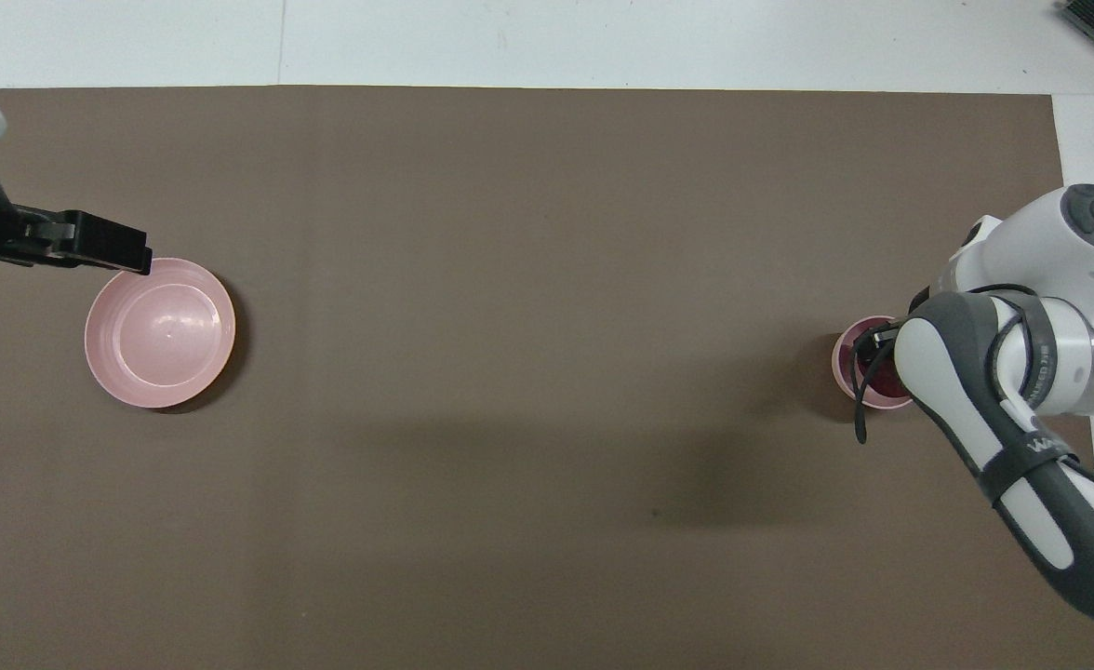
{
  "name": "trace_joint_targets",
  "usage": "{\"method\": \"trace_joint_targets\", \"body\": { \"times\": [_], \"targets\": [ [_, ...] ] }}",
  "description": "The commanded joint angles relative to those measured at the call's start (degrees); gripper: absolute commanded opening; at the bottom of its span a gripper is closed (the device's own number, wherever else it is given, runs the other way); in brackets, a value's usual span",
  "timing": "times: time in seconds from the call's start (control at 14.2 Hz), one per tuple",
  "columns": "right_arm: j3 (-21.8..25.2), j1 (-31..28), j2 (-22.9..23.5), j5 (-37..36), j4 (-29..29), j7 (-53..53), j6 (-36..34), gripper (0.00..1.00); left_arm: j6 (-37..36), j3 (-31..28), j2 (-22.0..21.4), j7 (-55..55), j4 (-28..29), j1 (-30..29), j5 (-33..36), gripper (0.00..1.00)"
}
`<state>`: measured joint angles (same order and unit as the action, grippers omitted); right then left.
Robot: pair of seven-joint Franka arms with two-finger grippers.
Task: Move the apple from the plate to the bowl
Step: 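Lower the apple into the small pink bowl and open the right gripper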
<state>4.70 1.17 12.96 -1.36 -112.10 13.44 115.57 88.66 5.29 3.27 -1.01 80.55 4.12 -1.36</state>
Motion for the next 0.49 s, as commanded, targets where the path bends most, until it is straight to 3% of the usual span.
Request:
{"method": "trace_joint_targets", "body": {
  "times": [0.0, 0.07, 0.14, 0.42],
  "targets": [
    [-0.5, -0.4, -0.7, -1.1, -1.4, 0.5, 2.0, 0.62, -2.3, 0.1, -2.3, -0.3, 2.5, 0.3, 0.8, 1.00],
    [-0.5, -0.4, -0.3, -1.0, -1.4, 0.4, 2.2, 0.84, -3.0, 0.1, -2.6, -0.3, 2.9, 0.1, 0.8, 1.00],
    [-0.5, -0.3, -0.3, -0.7, -1.2, 0.4, 2.1, 1.00, -3.7, -0.2, -2.6, -0.2, 2.8, -0.2, 0.8, 1.00],
    [-0.6, 1.5, -1.9, -0.5, 2.2, -6.9, 0.4, 1.00, -3.8, -0.3, -2.5, 0.1, 2.6, -1.9, 0.5, 1.00]
  ]
}}
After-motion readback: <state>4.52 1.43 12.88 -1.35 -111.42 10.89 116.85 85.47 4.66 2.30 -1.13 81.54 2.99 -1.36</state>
